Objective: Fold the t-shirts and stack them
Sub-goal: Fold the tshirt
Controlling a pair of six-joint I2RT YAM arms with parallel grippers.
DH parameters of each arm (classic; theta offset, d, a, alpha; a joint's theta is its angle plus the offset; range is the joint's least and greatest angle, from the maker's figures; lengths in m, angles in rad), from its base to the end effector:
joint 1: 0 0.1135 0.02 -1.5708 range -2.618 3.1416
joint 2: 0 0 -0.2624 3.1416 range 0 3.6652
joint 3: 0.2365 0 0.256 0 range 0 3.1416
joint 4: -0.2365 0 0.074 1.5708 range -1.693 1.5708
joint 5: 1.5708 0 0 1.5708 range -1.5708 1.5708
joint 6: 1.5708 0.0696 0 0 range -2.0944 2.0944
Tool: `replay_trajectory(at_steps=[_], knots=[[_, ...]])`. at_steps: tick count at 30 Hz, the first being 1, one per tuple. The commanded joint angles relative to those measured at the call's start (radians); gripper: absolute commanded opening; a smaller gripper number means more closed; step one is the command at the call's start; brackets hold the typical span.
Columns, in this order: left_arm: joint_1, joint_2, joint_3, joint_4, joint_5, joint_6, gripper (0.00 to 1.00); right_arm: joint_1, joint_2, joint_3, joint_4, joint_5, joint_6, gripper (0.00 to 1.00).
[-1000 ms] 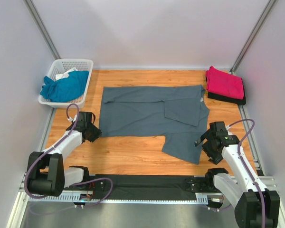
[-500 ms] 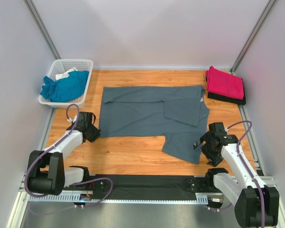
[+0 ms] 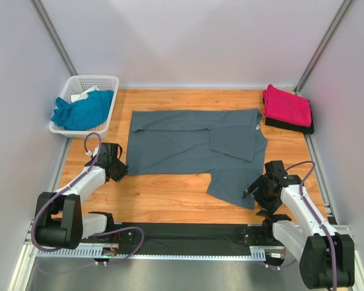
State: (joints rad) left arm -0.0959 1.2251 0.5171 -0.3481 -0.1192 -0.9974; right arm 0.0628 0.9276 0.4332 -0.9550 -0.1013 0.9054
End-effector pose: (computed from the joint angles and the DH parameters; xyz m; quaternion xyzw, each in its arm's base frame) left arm 0.2293 -0.0137 0.1195 -0.4342 0.8623 -0.0829 0.2470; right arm 0.1268 0.0150 0.1160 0.4049 0.9110 0.0729 0.0301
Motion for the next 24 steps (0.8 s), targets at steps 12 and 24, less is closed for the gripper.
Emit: replay_trajectory(at_steps=[12, 24], knots=[[0.002, 0.011, 0.011, -0.022, -0.051, 0.009, 0.0, 0.0, -0.001, -0.028, 0.081, 0.025, 0.013, 0.5], [0.002, 0.005, 0.026, -0.048, -0.057, 0.017, 0.0, 0.0, -0.016, 0.027, 0.085, 0.028, -0.002, 0.0]])
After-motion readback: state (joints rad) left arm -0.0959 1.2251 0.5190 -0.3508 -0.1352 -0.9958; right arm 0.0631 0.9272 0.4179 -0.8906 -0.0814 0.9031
